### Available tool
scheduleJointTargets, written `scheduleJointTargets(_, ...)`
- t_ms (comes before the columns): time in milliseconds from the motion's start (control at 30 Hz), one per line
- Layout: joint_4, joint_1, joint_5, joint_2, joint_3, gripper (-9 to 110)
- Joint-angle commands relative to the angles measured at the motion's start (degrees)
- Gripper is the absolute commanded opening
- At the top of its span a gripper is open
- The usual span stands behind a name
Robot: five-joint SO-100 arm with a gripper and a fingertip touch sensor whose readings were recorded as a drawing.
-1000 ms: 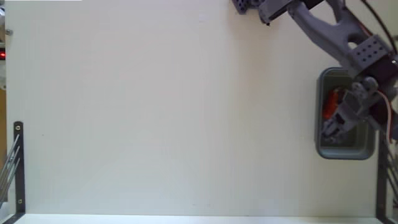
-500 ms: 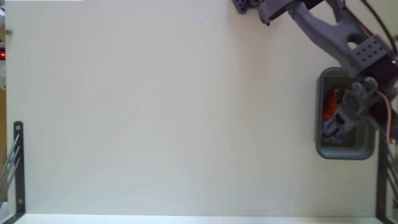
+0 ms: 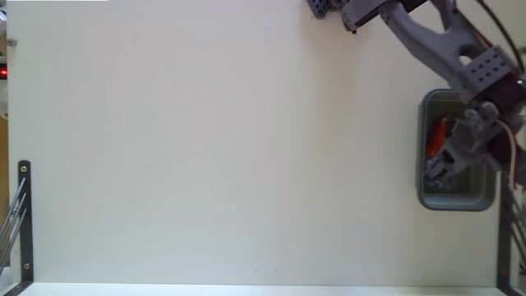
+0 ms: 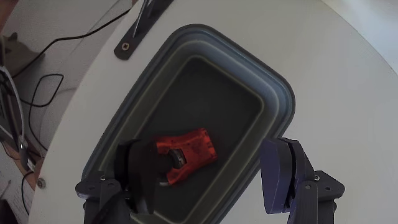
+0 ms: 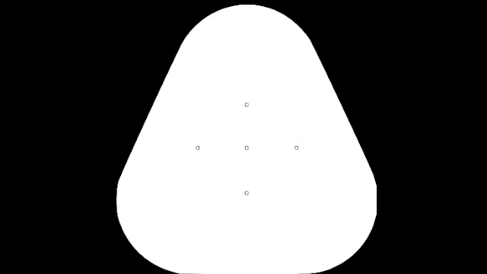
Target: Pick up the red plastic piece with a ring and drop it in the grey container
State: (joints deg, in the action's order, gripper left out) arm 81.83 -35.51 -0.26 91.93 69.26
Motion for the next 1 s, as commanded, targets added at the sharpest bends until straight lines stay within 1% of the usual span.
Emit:
scheduleJointTargets(0,-0.1,1.3,0.3,5.4,0.8,110)
scheduleJointTargets(367,-0.1,6.3,0.3,12.0,7.3,110)
scheduleJointTargets(967,0.0,17.3,0.3,26.4,21.7,110)
